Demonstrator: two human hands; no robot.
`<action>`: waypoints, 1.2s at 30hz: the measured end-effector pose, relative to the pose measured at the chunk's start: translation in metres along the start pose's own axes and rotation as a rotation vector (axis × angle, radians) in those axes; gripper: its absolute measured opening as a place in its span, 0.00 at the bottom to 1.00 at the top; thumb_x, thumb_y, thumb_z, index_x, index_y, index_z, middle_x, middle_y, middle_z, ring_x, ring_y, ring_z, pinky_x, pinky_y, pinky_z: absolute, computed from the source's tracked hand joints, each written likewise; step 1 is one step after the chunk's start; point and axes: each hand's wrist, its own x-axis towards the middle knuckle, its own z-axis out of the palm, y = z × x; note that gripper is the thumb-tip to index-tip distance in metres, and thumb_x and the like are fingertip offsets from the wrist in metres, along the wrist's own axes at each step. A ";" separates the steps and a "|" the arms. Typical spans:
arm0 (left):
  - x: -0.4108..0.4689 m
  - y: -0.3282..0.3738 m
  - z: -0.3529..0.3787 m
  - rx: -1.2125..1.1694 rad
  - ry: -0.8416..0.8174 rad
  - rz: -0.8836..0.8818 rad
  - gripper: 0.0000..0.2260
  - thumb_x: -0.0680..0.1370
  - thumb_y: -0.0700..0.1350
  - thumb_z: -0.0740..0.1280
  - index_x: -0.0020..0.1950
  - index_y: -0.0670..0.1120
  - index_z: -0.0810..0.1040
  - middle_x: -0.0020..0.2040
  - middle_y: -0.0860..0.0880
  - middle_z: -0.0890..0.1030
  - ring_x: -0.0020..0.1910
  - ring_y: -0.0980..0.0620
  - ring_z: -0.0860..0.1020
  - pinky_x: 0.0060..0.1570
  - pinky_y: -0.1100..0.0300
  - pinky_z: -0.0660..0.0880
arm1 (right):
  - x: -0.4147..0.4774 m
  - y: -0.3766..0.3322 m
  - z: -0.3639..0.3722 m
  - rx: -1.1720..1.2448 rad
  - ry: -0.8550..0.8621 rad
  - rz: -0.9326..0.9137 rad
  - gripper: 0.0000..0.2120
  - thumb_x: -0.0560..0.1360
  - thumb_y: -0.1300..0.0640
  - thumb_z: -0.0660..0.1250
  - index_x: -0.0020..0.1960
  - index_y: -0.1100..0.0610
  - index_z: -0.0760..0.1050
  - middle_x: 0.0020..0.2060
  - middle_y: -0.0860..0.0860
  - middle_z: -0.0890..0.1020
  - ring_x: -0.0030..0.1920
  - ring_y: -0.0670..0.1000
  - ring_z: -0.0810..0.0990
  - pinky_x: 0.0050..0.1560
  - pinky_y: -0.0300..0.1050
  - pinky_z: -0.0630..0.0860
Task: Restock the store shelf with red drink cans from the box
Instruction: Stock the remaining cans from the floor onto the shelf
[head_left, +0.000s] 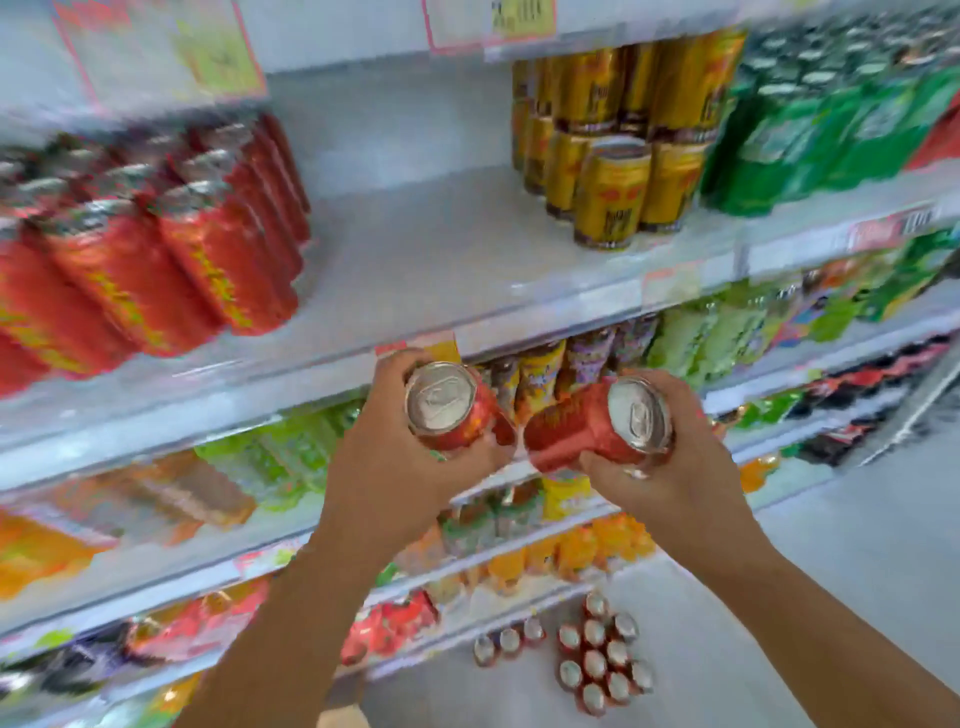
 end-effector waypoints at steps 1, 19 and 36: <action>0.006 0.009 -0.013 -0.005 0.047 0.017 0.32 0.58 0.65 0.72 0.59 0.62 0.67 0.51 0.68 0.78 0.49 0.64 0.80 0.53 0.55 0.77 | 0.009 -0.017 -0.002 0.011 -0.005 -0.045 0.30 0.65 0.61 0.79 0.56 0.39 0.68 0.47 0.31 0.78 0.47 0.32 0.78 0.44 0.24 0.71; 0.098 0.046 -0.058 0.129 0.548 -0.190 0.35 0.61 0.62 0.74 0.66 0.56 0.70 0.54 0.59 0.82 0.54 0.56 0.81 0.59 0.50 0.77 | 0.228 -0.097 0.029 -0.206 -0.496 -0.347 0.31 0.65 0.55 0.77 0.65 0.48 0.69 0.53 0.44 0.77 0.53 0.45 0.76 0.48 0.36 0.69; 0.110 -0.008 -0.036 0.337 0.457 -0.120 0.41 0.65 0.63 0.77 0.72 0.54 0.64 0.55 0.58 0.79 0.51 0.55 0.80 0.49 0.59 0.74 | 0.253 -0.063 0.083 -0.022 -0.469 -0.187 0.39 0.66 0.51 0.78 0.73 0.48 0.64 0.60 0.50 0.78 0.58 0.48 0.78 0.47 0.35 0.71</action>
